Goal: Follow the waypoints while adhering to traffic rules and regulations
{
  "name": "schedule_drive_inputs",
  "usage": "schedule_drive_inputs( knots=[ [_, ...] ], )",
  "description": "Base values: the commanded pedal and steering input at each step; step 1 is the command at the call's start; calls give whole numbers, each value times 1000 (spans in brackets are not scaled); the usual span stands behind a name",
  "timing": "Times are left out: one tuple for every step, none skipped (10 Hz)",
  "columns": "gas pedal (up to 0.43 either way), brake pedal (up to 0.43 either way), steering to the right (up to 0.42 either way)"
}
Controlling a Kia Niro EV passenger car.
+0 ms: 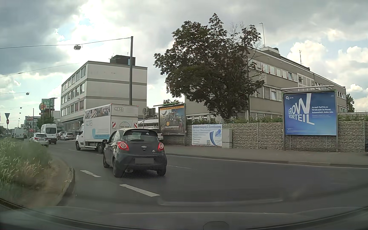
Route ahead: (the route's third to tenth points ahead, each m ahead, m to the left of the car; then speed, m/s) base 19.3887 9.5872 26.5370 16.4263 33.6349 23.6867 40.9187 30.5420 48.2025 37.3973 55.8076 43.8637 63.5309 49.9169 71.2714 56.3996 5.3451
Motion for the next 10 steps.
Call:
schedule_drive_inputs(
  knots=[
    [67,30,-224],
    [67,30,-228],
    [87,30,-232],
    [98,30,-237],
    [118,30,-242],
    [118,30,-241],
    [138,30,-234],
    [138,30,-233],
    [138,30,-234],
    [138,30,-236]
  ],
)
